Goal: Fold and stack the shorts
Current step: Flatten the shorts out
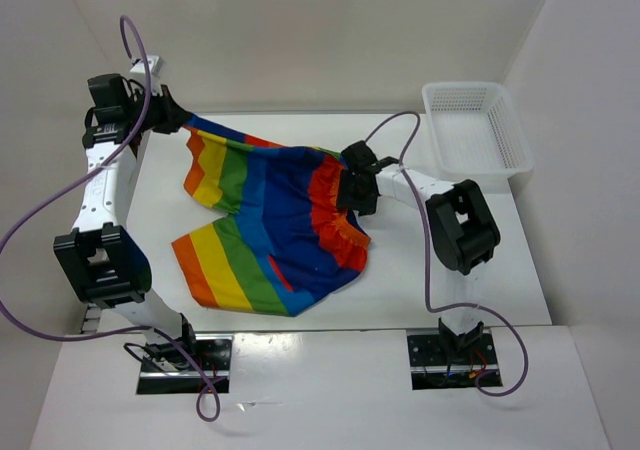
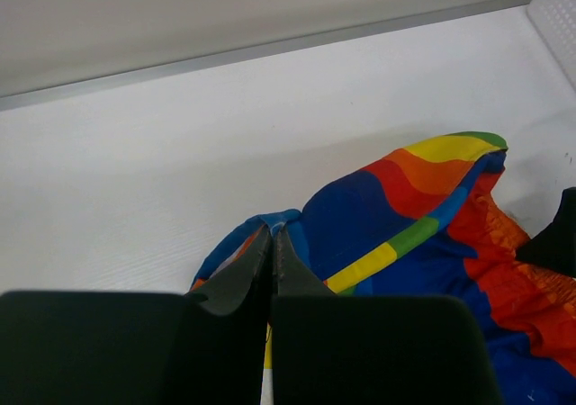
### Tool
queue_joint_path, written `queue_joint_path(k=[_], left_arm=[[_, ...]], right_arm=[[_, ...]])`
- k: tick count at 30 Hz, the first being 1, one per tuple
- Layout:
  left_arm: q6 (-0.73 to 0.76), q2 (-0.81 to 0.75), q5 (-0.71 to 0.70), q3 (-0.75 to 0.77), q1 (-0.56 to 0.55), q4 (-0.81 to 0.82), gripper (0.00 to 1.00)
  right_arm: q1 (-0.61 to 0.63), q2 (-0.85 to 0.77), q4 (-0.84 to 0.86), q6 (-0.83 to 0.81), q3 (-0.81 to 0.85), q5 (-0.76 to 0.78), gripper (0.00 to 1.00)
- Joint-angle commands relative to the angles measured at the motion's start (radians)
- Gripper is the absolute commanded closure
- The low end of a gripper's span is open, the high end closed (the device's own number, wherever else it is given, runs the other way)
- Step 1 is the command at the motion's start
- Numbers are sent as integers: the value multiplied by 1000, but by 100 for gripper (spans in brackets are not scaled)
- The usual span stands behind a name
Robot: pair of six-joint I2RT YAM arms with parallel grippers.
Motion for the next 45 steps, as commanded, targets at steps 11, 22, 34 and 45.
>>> queue_joint_path(k=[11,22,34,45], left_arm=[[25,30,61,6,-19,33,100],[25,39,61,62,-19,1,100],[25,58,52,107,-19,-36,100],[25,67,52,117,-19,-45,100]], right_arm=[[-88,38,35,-66,302,-136,49],[-121,299,-69,-179,592,-30,19],[-130,438,-43,-201,713,23,17],[-148,495,10,-212,815,-87,94]])
